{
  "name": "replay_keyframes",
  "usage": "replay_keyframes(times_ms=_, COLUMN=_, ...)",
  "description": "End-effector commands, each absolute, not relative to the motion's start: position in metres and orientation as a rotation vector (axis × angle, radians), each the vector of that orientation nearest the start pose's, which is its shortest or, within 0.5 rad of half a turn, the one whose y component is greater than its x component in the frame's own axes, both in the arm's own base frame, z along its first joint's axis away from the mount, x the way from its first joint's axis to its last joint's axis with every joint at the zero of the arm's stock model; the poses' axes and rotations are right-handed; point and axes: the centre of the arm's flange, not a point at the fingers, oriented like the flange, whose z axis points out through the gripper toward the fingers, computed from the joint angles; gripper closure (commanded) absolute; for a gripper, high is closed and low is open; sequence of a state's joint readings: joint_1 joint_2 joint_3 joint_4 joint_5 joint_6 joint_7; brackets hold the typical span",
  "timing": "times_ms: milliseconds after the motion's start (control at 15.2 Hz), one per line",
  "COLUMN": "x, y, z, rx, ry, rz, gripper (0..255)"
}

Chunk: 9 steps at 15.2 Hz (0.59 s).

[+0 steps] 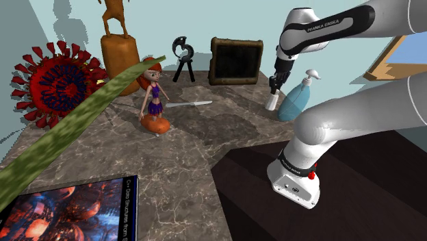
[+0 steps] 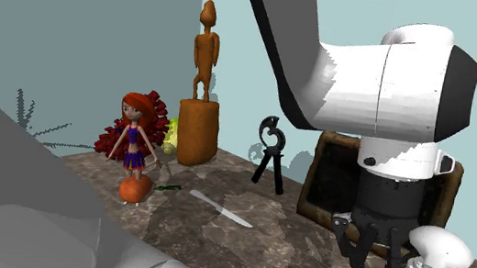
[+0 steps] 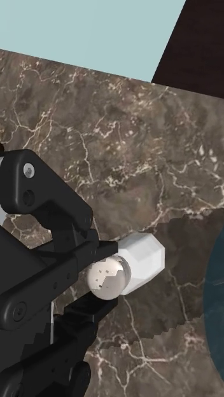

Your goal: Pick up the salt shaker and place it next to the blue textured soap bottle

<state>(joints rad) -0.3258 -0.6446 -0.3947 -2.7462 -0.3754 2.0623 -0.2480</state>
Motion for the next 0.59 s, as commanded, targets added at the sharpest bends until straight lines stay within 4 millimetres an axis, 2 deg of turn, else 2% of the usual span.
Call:
replay_keyframes(times_ms=0, x=0.2496, y=-0.2297, z=0.3808, rx=-3.182, ry=0.323, rz=0.139, gripper=255)
replay_keyframes(times_ms=462, x=0.2497, y=-0.2297, z=0.3808, rx=-3.182, ry=0.323, rz=0.139, gripper=255)
replay_keyframes(times_ms=528, x=0.2497, y=-0.2297, z=0.3808, rx=-3.182, ry=0.323, rz=0.139, gripper=0)
